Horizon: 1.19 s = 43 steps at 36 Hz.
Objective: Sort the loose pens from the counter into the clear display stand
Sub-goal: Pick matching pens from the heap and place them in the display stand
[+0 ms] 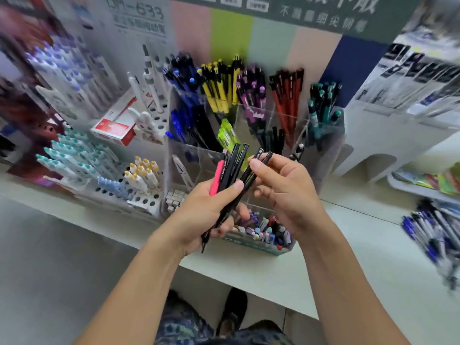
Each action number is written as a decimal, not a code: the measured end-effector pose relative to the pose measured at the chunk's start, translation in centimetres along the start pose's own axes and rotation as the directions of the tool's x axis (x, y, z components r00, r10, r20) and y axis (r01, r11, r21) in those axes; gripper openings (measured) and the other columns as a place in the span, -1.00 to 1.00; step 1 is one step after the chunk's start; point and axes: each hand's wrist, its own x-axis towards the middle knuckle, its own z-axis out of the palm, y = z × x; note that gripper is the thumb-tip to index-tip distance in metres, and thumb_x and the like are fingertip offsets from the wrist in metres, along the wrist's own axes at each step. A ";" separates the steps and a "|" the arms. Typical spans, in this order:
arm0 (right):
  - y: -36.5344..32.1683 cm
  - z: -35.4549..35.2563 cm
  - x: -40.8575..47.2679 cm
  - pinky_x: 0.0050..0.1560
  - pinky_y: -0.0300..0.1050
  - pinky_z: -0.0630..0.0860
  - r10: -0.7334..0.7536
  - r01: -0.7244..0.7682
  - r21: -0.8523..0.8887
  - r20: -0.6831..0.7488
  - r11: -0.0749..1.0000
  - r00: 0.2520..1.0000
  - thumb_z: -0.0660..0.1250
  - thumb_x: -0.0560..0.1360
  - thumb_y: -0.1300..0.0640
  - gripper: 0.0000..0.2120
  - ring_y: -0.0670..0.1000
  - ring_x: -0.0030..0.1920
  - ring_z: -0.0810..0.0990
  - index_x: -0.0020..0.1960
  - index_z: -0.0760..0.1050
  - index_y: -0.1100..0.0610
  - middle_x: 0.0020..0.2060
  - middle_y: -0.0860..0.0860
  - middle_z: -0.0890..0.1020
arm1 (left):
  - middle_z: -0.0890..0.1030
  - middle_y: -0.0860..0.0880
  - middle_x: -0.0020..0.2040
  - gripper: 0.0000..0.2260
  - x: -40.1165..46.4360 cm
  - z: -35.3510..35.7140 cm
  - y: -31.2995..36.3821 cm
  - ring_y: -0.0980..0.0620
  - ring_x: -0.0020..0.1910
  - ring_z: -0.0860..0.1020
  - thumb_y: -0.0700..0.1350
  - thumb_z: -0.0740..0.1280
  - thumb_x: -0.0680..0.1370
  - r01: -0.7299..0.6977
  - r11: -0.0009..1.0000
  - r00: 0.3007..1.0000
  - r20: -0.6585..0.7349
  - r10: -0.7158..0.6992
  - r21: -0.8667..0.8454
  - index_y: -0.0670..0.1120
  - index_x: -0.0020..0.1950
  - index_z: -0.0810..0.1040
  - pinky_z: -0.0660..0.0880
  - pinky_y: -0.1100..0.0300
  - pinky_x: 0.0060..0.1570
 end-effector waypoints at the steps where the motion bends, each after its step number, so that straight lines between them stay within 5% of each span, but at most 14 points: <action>1: 0.1 0.4 0.0 -0.34 -0.27 0.51 -0.019 0.018 -0.010 -0.046 1.000 0.999 0.38 0.58 0.24 -0.93 -0.07 -0.32 0.54 -0.04 0.63 0.23 -0.28 0.02 0.64 | 0.64 -0.14 -0.26 -0.76 0.2 -0.3 0.1 0.05 -0.54 0.41 0.04 0.27 0.65 0.000 1.000 1.000 -0.002 0.000 0.007 -0.07 0.19 0.57 0.24 0.30 -0.63; 6: 0.1 1.9 0.1 -0.22 -0.21 0.60 -0.070 0.071 -0.008 -0.282 0.997 0.957 0.30 0.63 0.29 -0.88 0.05 -0.16 0.66 0.03 0.62 0.21 -0.16 0.10 0.71 | 0.67 -0.13 -0.24 -0.77 1.2 -3.2 1.3 0.01 -0.48 0.50 0.04 0.26 0.66 0.012 0.998 1.000 -0.003 -0.012 0.066 -0.11 0.11 0.56 0.35 0.26 -0.61; 14: -0.1 6.6 0.1 -0.17 -0.20 0.62 -0.177 0.168 -0.055 -0.360 0.984 0.916 0.31 0.60 0.36 -0.83 0.05 -0.07 0.69 0.11 0.55 0.15 -0.09 0.16 0.72 | 0.58 -0.13 -0.31 -0.88 1.2 -7.7 2.2 0.04 -0.56 0.26 -0.01 0.30 0.66 -0.004 0.996 0.999 0.040 0.001 0.092 -0.04 0.00 0.51 0.19 0.30 -0.58; 18: -2.0 8.1 0.6 -0.15 -0.17 0.63 -0.421 0.339 -0.250 -0.550 0.907 0.721 0.36 0.58 0.34 -0.82 0.02 -0.07 0.72 0.11 0.56 0.10 -0.11 0.06 0.74 | 0.54 -0.07 -0.34 -0.84 1.7 -10.1 2.5 0.06 -0.57 0.24 -0.02 0.28 0.66 -0.052 0.998 0.995 -0.087 0.056 0.047 -0.11 0.04 0.53 0.17 0.26 -0.57; 20: -3.3 8.4 1.1 -0.13 -0.10 0.65 -0.587 0.397 -0.434 -0.551 0.809 0.593 0.36 0.59 0.31 -0.80 0.05 -0.09 0.71 0.17 0.55 0.13 -0.11 0.05 0.72 | 0.46 -0.01 -0.38 -0.81 1.7 -11.3 2.8 0.08 -0.55 0.23 0.01 0.28 0.66 -0.045 0.999 0.997 -0.060 0.046 0.020 -0.11 0.05 0.53 0.16 0.26 -0.56; 22: -3.9 9.1 2.0 -0.09 0.00 0.66 -0.685 0.404 -0.564 -0.486 0.720 0.542 0.36 0.59 0.29 -0.73 0.13 -0.09 0.70 0.27 0.51 0.15 -0.06 0.07 0.69 | 0.39 0.01 -0.40 -0.80 1.6 -12.3 3.1 0.10 -0.55 0.21 0.03 0.28 0.65 -0.014 0.999 1.000 0.003 0.014 -0.040 -0.11 0.06 0.53 0.14 0.29 -0.58; 25: -3.4 10.9 4.0 -0.04 0.09 0.66 -0.758 0.400 -0.698 -0.319 0.595 0.569 0.36 0.60 0.29 -0.67 0.10 -0.04 0.69 0.34 0.50 0.12 0.05 0.00 0.67 | 0.34 0.01 -0.41 -0.73 1.6 -13.1 3.5 0.12 -0.58 0.16 0.11 0.30 0.57 0.041 0.987 0.995 0.099 -0.026 -0.153 -0.08 0.04 0.57 0.10 0.35 -0.61; 29: -1.6 12.3 6.2 0.12 -0.16 0.58 -0.782 0.336 -0.882 -0.058 0.331 0.620 0.35 0.59 0.33 -0.69 -0.04 0.02 0.66 0.31 0.57 0.20 0.13 -0.04 0.67 | 0.31 0.00 -0.39 -0.64 1.3 -13.7 3.8 0.14 -0.58 0.15 0.18 0.28 0.50 0.056 0.976 0.985 0.173 -0.019 -0.212 -0.08 0.04 0.59 0.08 0.36 -0.61; 32: 0.0 12.0 7.4 0.06 0.01 0.59 -0.650 0.199 -0.947 -0.013 0.252 0.760 0.33 0.58 0.31 -0.68 0.09 -0.02 0.66 0.31 0.59 0.17 0.05 0.07 0.71 | 0.31 -0.02 -0.37 -0.70 1.1 -13.8 4.0 0.13 -0.57 0.17 0.10 0.21 0.63 0.062 0.969 0.984 0.176 -0.020 -0.240 -0.12 0.05 0.53 0.07 0.33 -0.62; 35: 1.0 12.0 7.9 0.02 0.16 0.60 -0.622 0.129 -0.984 0.024 0.125 0.783 0.34 0.55 0.34 -0.77 0.23 -0.01 0.64 0.18 0.66 0.25 -0.02 0.16 0.71 | 0.34 -0.02 -0.37 -0.78 0.9 -13.7 4.1 0.11 -0.56 0.21 0.03 0.23 0.65 0.054 0.971 0.984 0.179 -0.013 -0.231 -0.13 0.05 0.49 0.13 0.32 -0.64; 40: 1.0 12.3 7.6 0.09 0.14 0.56 -0.627 0.119 -0.992 0.072 0.034 0.776 0.30 0.59 0.32 -0.82 0.21 0.03 0.58 0.12 0.65 0.27 -0.01 0.14 0.69 | 0.36 -0.01 -0.36 -0.78 0.9 -13.5 3.8 0.09 -0.54 0.20 0.02 0.34 0.58 0.008 0.985 0.988 0.152 0.018 -0.170 -0.09 0.04 0.41 0.13 0.31 -0.61; 43: 0.1 12.2 6.0 0.23 -0.16 0.44 -0.696 0.146 -0.983 0.027 0.112 0.718 0.27 0.62 0.28 -0.76 0.13 0.13 0.57 0.22 0.63 0.28 0.09 0.12 0.67 | 0.35 0.01 -0.37 -0.79 1.0 -13.2 3.9 0.10 -0.54 0.20 0.01 0.35 0.60 -0.017 0.991 0.990 0.136 0.035 -0.134 -0.08 0.09 0.43 0.14 0.31 -0.60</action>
